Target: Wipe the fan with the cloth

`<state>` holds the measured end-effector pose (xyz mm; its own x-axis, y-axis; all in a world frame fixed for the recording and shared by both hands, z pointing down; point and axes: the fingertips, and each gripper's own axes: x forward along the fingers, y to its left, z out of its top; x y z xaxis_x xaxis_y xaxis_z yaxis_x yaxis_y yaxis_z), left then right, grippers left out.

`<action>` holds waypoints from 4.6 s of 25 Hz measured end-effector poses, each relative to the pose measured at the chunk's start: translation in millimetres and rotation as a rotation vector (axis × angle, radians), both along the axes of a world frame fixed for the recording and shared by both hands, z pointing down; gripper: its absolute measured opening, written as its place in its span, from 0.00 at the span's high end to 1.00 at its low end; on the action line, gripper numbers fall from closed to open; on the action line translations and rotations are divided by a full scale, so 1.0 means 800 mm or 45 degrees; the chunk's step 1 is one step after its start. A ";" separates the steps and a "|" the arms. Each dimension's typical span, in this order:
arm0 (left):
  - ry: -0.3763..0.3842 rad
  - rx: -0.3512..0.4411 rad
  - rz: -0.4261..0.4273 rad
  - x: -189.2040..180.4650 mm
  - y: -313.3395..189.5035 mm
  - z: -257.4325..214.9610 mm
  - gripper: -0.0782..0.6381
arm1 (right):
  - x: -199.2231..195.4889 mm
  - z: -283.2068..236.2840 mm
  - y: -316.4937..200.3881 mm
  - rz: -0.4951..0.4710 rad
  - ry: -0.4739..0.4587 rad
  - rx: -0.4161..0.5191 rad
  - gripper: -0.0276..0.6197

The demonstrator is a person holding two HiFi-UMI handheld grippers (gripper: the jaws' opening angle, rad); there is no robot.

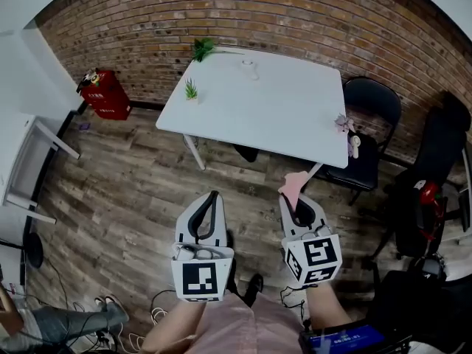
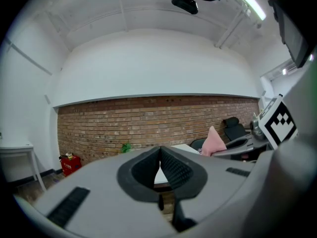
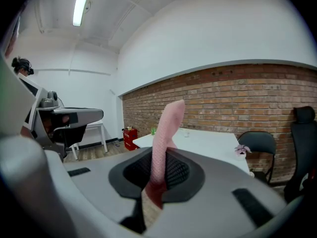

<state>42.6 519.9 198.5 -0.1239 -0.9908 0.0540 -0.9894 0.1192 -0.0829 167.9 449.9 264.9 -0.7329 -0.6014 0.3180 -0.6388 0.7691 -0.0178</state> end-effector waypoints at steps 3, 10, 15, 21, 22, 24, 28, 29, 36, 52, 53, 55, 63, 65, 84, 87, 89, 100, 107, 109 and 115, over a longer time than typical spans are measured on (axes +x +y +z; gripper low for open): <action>0.001 -0.010 0.018 -0.036 -0.044 0.009 0.87 | -0.035 0.007 -0.041 0.013 0.008 -0.006 0.90; 0.008 -0.011 0.059 -0.127 -0.141 0.012 0.87 | -0.122 0.006 -0.132 0.043 0.013 0.005 0.90; 0.004 -0.002 0.109 -0.172 -0.185 0.001 0.87 | -0.160 -0.009 -0.172 0.091 0.009 0.024 0.90; 0.038 -0.025 0.171 -0.187 -0.223 0.004 0.87 | -0.165 -0.021 -0.203 0.157 0.019 0.037 0.90; 0.034 -0.037 0.182 -0.186 -0.227 0.007 0.87 | -0.163 -0.020 -0.207 0.169 0.018 0.033 0.90; 0.030 -0.051 0.200 -0.185 -0.236 0.012 0.87 | -0.158 -0.018 -0.216 0.191 0.011 0.025 0.90; 0.034 -0.063 0.220 -0.180 -0.254 0.020 0.87 | -0.152 -0.010 -0.231 0.217 0.005 0.013 0.90; 0.025 -0.078 0.226 -0.179 -0.259 0.024 0.87 | -0.151 -0.007 -0.236 0.220 0.004 0.008 0.90; 0.019 -0.097 0.227 -0.172 -0.324 0.035 0.87 | -0.145 0.016 -0.296 0.226 -0.004 -0.035 0.90; -0.048 -0.191 0.064 -0.171 -0.531 0.027 0.87 | -0.154 0.036 -0.513 0.078 -0.051 -0.114 0.89; -0.055 -0.180 0.055 -0.172 -0.539 0.020 0.87 | -0.157 0.032 -0.523 0.069 -0.056 -0.106 0.89; -0.063 -0.161 0.033 -0.175 -0.548 0.009 0.87 | -0.164 0.023 -0.540 0.047 -0.065 -0.086 0.89; -0.095 -0.160 -0.015 -0.186 -0.562 -0.006 0.87 | -0.178 0.011 -0.574 0.029 -0.091 -0.070 0.89; -0.079 -0.178 -0.018 -0.192 -0.566 0.002 0.87 | -0.183 0.016 -0.577 0.025 -0.077 -0.080 0.89; 0.170 -0.481 0.189 -0.276 -0.692 0.158 0.74 | -0.289 0.208 -0.697 0.047 0.275 -0.401 0.89; 0.207 -0.515 0.221 -0.288 -0.705 0.182 0.69 | -0.304 0.245 -0.698 0.066 0.355 -0.476 0.89; 0.224 -0.533 0.252 -0.294 -0.714 0.192 0.66 | -0.320 0.258 -0.692 0.050 0.376 -0.511 0.90; 0.049 -0.866 0.685 -0.257 -0.754 0.293 0.44 | -0.336 0.240 -0.641 -0.111 0.293 -0.551 0.89; -0.155 -1.114 0.829 -0.255 -0.776 0.345 0.44 | -0.311 0.232 -0.620 -0.200 0.361 -0.544 0.89; -0.218 -1.165 0.838 -0.264 -0.780 0.350 0.45 | -0.308 0.230 -0.618 -0.220 0.364 -0.548 0.89; -0.407 -1.236 0.886 -0.258 -0.783 0.359 0.62 | -0.294 0.234 -0.604 -0.321 0.415 -0.555 0.89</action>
<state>-164.1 -106.5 485.9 0.2704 -0.4175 0.8675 -0.7364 -0.6701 -0.0929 -67.0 -33.7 451.8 -0.6592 -0.1851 0.7289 -0.4632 0.8635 -0.1996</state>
